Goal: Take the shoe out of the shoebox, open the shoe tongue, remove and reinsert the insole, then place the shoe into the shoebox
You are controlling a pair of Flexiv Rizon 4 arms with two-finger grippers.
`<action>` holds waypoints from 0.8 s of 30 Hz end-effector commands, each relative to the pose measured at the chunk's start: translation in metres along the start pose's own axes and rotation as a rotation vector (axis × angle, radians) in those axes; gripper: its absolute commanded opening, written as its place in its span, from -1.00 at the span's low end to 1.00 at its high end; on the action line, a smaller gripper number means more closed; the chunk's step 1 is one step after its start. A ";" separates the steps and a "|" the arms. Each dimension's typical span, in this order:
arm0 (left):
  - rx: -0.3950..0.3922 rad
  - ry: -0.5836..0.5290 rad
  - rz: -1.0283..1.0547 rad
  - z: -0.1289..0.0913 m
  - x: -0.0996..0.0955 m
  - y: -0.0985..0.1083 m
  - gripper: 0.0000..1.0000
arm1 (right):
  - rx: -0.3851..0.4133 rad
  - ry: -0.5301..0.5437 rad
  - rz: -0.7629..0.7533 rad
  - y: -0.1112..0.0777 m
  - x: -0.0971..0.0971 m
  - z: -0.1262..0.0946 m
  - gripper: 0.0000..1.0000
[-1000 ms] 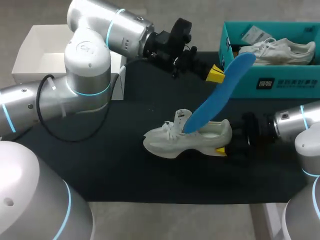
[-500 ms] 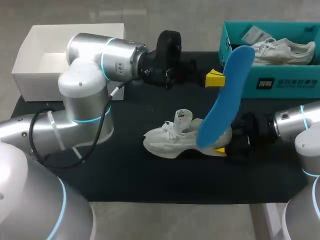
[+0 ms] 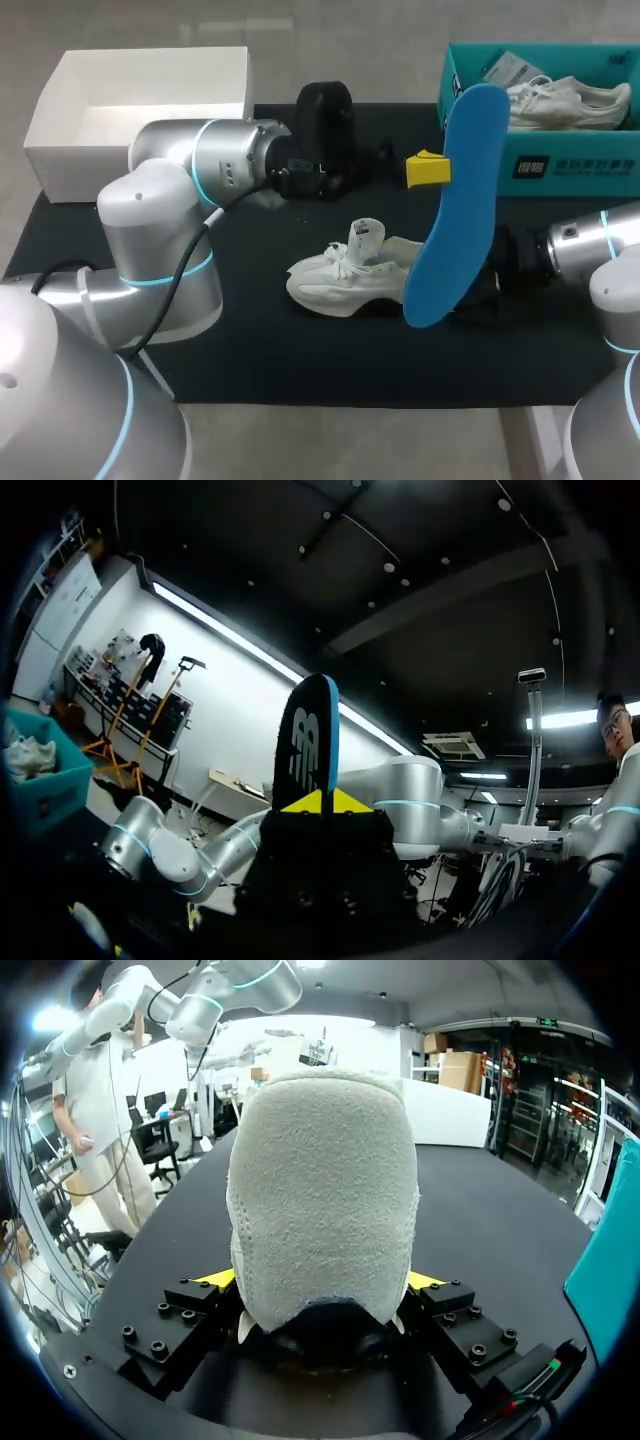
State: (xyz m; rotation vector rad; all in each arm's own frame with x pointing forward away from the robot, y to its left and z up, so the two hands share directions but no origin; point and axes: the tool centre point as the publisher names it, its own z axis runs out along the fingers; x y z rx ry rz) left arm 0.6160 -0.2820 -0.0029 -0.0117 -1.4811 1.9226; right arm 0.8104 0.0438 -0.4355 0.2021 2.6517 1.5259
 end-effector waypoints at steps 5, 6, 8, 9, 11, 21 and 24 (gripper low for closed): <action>0.046 0.079 -0.107 -0.003 0.032 0.013 -1.00 | 0.002 -0.002 0.000 -0.001 0.000 0.003 -1.00; 0.052 0.088 -0.114 -0.004 0.036 0.015 -1.00 | 0.002 -0.002 0.000 -0.001 0.000 0.003 -1.00; 0.069 0.121 -0.141 -0.004 0.041 0.017 -1.00 | 0.002 -0.002 0.000 -0.001 0.000 0.003 -1.00; 0.075 0.132 -0.151 -0.005 0.045 0.019 -1.00 | 0.002 -0.002 0.000 -0.001 0.000 0.003 -1.00; 0.081 0.154 -0.177 -0.005 0.051 0.021 -1.00 | 0.002 -0.002 0.000 -0.001 0.000 0.003 -1.00; 0.156 0.223 -0.237 -0.019 0.072 0.031 -1.00 | 0.002 -0.002 0.000 -0.001 0.000 0.003 -1.00; 0.175 0.214 -0.227 -0.022 0.074 0.032 -1.00 | 0.002 -0.002 0.000 -0.001 0.000 0.003 -1.00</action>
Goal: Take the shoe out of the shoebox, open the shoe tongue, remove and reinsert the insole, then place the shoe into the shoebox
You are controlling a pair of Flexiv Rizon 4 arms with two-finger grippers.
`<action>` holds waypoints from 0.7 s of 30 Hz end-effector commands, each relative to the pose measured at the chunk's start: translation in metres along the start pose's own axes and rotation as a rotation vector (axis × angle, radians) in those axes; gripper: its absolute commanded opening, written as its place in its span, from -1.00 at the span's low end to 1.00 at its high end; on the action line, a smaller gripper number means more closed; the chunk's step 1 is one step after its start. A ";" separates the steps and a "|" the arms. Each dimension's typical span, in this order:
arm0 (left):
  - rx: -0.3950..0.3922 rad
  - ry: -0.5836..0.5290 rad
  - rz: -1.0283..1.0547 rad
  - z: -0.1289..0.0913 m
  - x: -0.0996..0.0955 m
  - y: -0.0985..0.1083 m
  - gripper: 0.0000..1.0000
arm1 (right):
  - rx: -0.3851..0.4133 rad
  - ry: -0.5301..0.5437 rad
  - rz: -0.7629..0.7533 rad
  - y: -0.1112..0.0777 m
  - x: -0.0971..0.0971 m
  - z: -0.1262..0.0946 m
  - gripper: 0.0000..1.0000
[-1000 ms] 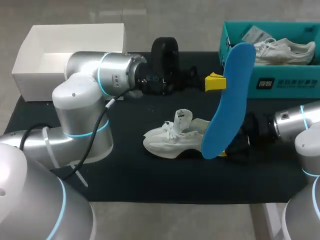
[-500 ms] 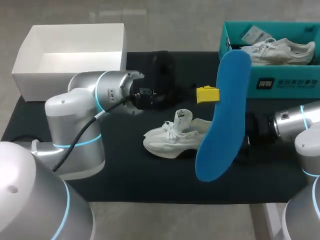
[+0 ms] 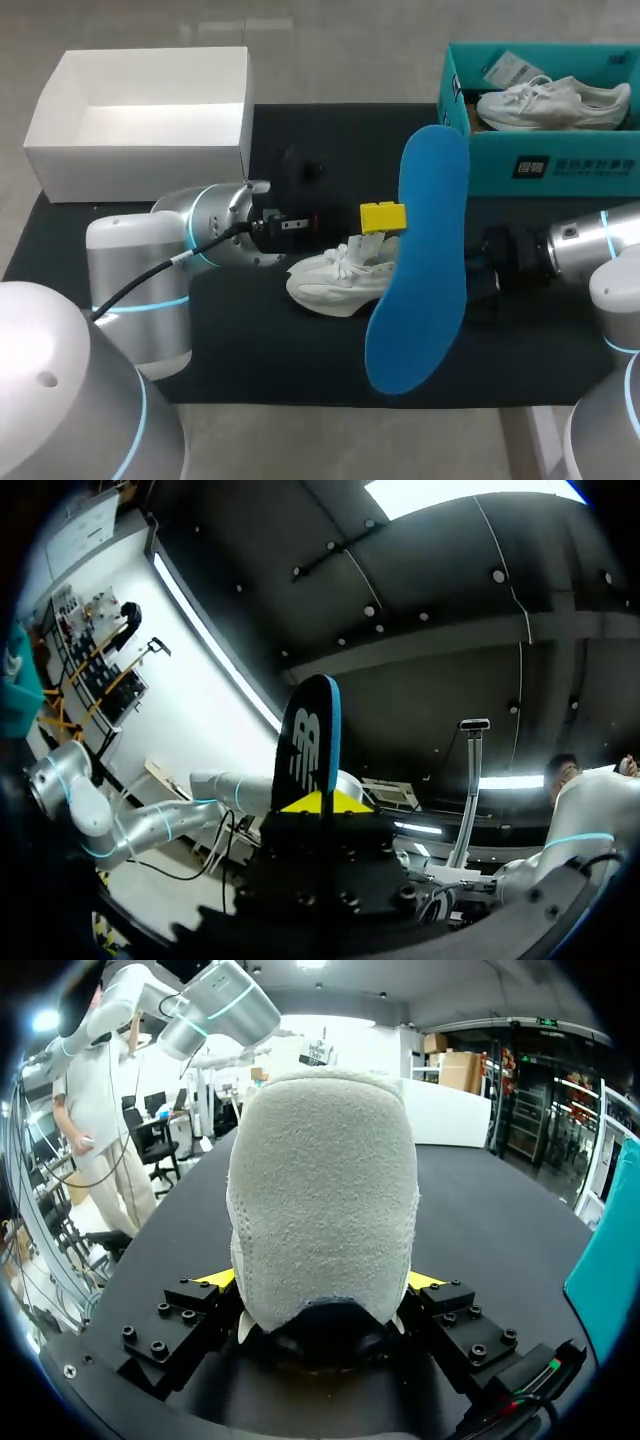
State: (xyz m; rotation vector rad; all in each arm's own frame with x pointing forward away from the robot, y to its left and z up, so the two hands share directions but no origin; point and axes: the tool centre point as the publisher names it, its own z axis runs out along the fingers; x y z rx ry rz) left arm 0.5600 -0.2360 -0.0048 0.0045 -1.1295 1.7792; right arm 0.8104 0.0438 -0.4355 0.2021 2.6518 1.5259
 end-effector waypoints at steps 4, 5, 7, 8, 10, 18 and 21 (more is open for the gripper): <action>0.040 -0.019 0.008 -0.006 0.009 0.009 -1.00 | 0.002 -0.002 0.000 -0.001 0.000 0.003 -1.00; 0.045 -0.020 0.007 -0.006 0.010 0.009 -1.00 | 0.002 -0.002 0.000 -0.001 0.000 0.003 -1.00; 0.052 -0.015 -0.007 -0.006 0.012 0.013 -1.00 | 0.002 -0.002 0.000 -0.001 0.000 0.003 -1.00; 0.052 -0.012 -0.011 -0.005 0.013 0.014 -1.00 | 0.002 -0.002 0.000 -0.001 0.000 0.003 -1.00; 0.049 0.007 -0.033 -0.005 0.013 0.016 -1.00 | 0.002 -0.002 0.000 -0.001 0.000 0.003 -1.00; 0.080 -0.005 -0.032 -0.005 0.022 0.022 -1.00 | 0.002 -0.002 0.000 -0.001 0.000 0.003 -1.00; 0.092 0.000 -0.021 -0.005 0.023 0.022 -1.00 | 0.002 -0.002 0.000 -0.001 0.000 0.003 -1.00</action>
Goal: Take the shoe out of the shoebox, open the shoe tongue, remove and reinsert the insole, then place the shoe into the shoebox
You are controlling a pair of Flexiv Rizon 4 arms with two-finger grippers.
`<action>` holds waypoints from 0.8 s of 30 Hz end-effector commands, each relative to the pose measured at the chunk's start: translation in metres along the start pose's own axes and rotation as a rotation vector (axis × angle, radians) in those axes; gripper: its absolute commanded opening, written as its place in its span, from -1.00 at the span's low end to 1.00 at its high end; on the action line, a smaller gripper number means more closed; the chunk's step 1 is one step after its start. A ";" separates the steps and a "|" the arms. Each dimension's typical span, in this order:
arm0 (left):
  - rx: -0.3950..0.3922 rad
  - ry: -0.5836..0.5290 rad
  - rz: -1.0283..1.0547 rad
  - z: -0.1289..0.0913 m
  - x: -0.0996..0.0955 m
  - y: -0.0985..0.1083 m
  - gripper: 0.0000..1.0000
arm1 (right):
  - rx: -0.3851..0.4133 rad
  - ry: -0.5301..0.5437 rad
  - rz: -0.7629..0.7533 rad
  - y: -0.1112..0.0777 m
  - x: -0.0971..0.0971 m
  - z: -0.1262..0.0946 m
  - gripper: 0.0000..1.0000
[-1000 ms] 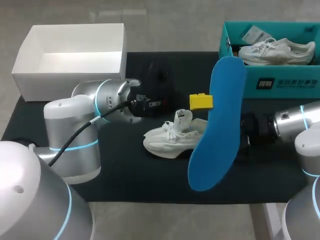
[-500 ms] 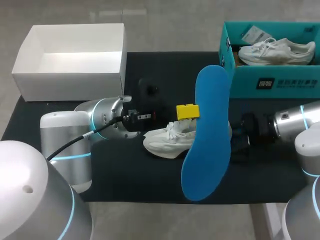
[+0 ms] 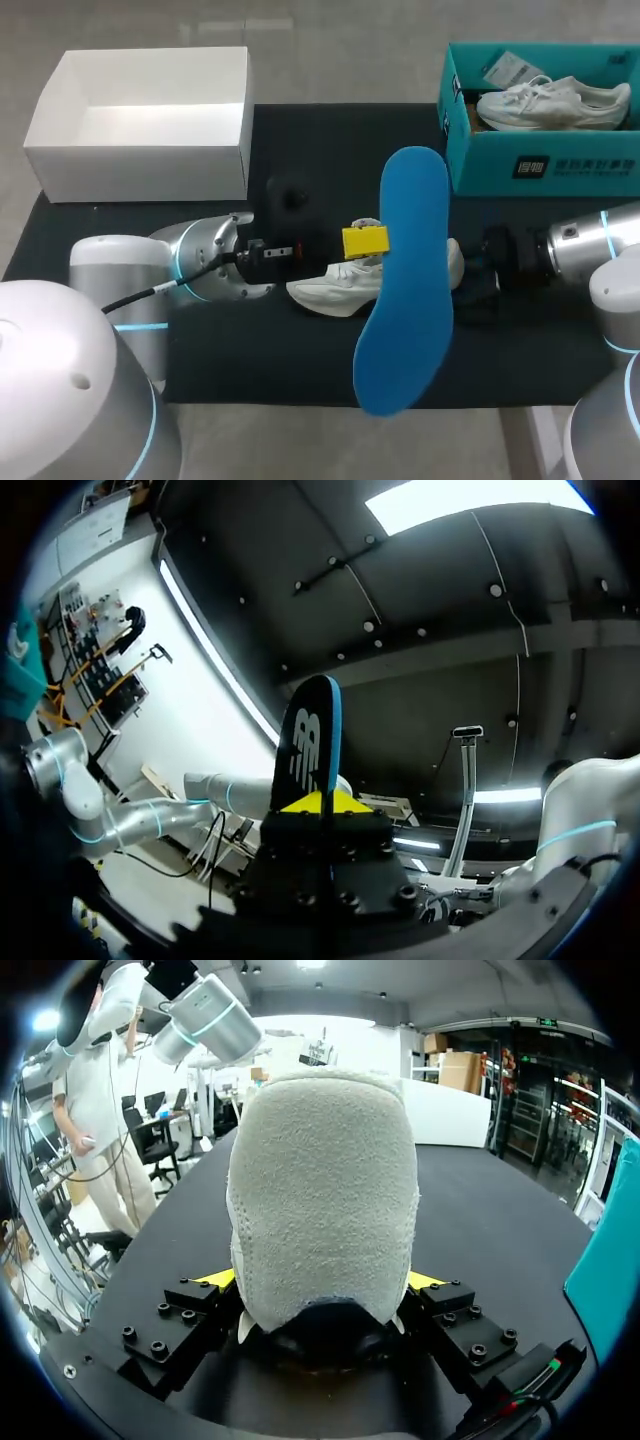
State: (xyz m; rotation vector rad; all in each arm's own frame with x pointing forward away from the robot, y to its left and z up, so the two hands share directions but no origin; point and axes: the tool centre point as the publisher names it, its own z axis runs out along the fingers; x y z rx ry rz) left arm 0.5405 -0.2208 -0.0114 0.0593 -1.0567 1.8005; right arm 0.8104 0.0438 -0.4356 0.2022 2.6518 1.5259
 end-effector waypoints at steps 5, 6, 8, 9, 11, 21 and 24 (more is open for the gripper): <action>0.018 -0.006 0.004 0.000 0.006 0.005 -1.00 | 0.002 -0.002 0.000 -0.001 0.000 0.003 -1.00; 0.018 -0.006 0.004 0.000 0.006 0.005 -1.00 | 0.002 -0.002 0.000 -0.001 0.000 0.003 -1.00; 0.018 -0.006 0.004 0.000 0.006 0.005 -1.00 | 0.002 -0.002 0.000 -0.001 0.000 0.003 -1.00; 0.018 -0.006 0.004 0.000 0.006 0.005 -1.00 | 0.002 -0.002 0.000 -0.001 0.000 0.003 -1.00; 0.018 -0.006 0.004 0.000 0.006 0.005 -1.00 | 0.002 -0.002 0.000 -0.001 0.000 0.003 -1.00; 0.018 -0.006 0.004 0.000 0.006 0.005 -1.00 | 0.002 -0.002 0.000 -0.001 0.000 0.003 0.15; 0.018 -0.006 0.004 0.000 0.006 0.005 -1.00 | 0.002 -0.002 0.000 -0.001 0.000 0.003 1.00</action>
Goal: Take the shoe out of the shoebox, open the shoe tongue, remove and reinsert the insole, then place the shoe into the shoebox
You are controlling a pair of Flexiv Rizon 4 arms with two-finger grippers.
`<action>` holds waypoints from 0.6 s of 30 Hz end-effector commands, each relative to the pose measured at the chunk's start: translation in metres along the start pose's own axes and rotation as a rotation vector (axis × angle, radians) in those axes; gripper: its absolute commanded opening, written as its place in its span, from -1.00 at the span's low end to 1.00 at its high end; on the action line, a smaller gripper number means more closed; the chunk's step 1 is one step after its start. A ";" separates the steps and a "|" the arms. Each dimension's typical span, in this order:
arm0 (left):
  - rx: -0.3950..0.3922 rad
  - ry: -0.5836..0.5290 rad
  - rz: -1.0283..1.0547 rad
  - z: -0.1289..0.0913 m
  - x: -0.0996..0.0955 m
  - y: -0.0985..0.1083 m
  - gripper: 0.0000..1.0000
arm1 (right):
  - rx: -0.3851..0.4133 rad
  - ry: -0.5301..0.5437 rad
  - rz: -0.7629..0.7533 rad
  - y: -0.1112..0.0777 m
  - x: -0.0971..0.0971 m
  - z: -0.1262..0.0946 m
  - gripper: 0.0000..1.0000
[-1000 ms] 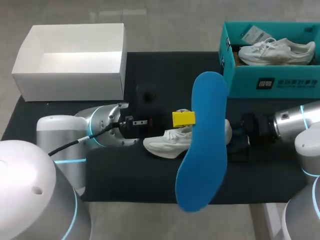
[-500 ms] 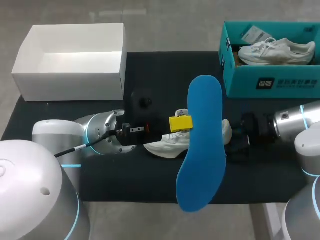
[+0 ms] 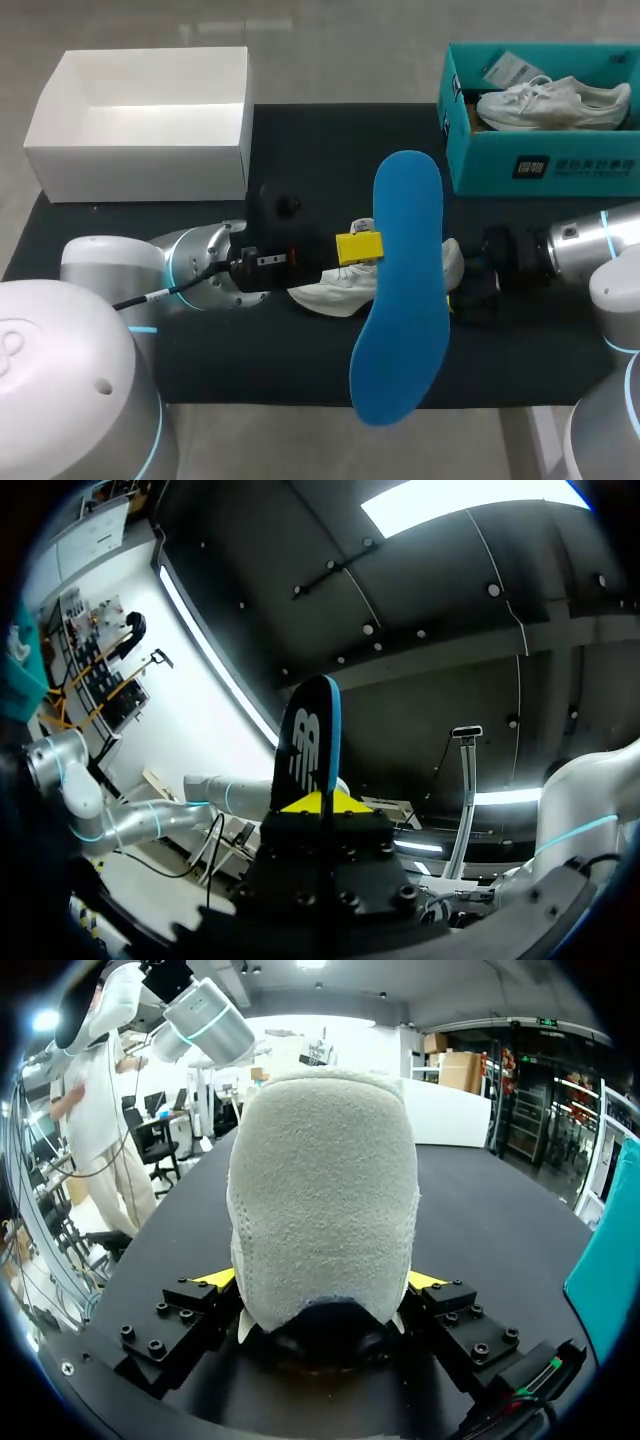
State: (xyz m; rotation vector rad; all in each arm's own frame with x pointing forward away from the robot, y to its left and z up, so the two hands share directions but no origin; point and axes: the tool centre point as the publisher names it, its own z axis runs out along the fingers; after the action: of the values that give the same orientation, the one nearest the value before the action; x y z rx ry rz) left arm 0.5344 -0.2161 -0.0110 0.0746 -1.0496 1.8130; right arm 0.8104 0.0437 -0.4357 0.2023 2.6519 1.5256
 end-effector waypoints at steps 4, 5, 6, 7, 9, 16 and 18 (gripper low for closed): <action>0.003 0.002 0.000 0.000 -0.001 0.001 -1.00 | 0.002 -0.002 0.000 -0.001 0.000 0.003 1.00; 0.003 0.002 0.000 0.000 -0.001 0.001 -1.00 | 0.002 -0.002 0.000 -0.001 0.000 0.003 1.00; 0.003 0.002 0.000 0.000 -0.001 0.001 -1.00 | 0.019 -0.009 0.012 -0.001 0.000 0.002 1.00; 0.003 0.002 0.000 0.000 -0.001 0.001 -1.00 | 0.037 -0.008 0.025 -0.001 -0.001 0.000 1.00; 0.003 0.002 0.000 0.000 -0.001 0.001 -1.00 | 0.046 -0.010 0.029 0.000 -0.001 -0.001 1.00; 0.003 0.002 0.000 0.000 -0.001 0.001 -1.00 | 0.100 -0.029 0.024 0.008 -0.001 -0.005 1.00; 0.003 0.002 0.000 0.000 -0.001 0.001 -1.00 | 0.140 -0.027 0.027 0.009 -0.001 -0.005 1.00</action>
State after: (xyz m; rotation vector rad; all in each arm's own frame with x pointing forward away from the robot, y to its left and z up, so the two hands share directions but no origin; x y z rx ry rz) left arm 0.5343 -0.2163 -0.0114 0.0738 -1.0490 1.8122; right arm 0.8123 0.0388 -0.4325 0.2544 2.7011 1.4115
